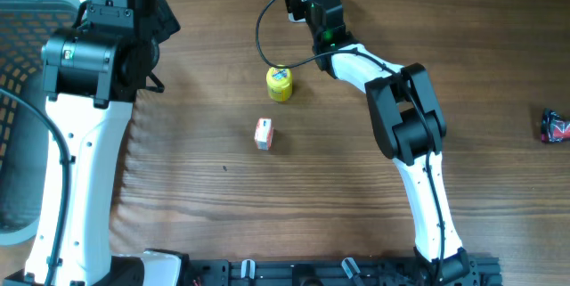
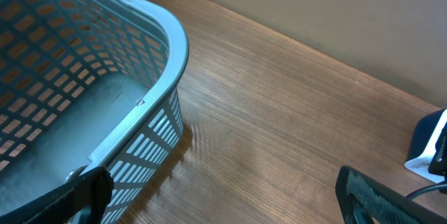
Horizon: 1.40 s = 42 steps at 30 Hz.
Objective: Scan the item barcode
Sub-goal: 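Hold the tin can label facing the white scanner, right gripper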
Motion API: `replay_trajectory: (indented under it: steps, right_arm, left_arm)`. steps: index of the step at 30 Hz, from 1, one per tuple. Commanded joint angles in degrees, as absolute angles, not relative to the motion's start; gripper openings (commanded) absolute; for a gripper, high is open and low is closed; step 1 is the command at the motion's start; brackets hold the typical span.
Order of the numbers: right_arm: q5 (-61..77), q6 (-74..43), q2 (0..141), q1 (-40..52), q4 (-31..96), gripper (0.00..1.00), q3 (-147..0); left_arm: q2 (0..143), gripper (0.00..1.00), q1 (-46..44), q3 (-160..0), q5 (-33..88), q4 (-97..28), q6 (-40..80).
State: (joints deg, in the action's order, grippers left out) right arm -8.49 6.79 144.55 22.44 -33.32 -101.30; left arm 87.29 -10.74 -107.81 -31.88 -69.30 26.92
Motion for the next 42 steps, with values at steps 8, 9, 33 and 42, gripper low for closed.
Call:
replay_trajectory:
  steps: [8, 9, 33, 42]
  right_arm:
    - [-18.72, 8.88, 144.94, 24.16, -34.96, 0.54, -102.54]
    - [-20.38, 8.88, 144.86, 24.16, -35.07, 0.54, -102.54]
    - [-22.9, -1.26, 143.31, 24.14, -28.18, 0.54, -102.54]
    - [-22.48, 4.51, 139.98, 23.83, -26.87, 0.52, -102.54]
  left_arm:
    - [87.02, 1.0, -10.48, -107.57, -33.08, -70.41, 27.51]
    - [87.02, 1.0, -10.48, -107.57, -33.08, -70.59, 27.51]
    - [87.05, 1.0, -10.48, -107.57, -33.08, -71.83, 27.92]
    - [87.11, 1.0, -10.48, -107.57, -33.08, -71.83, 27.92]
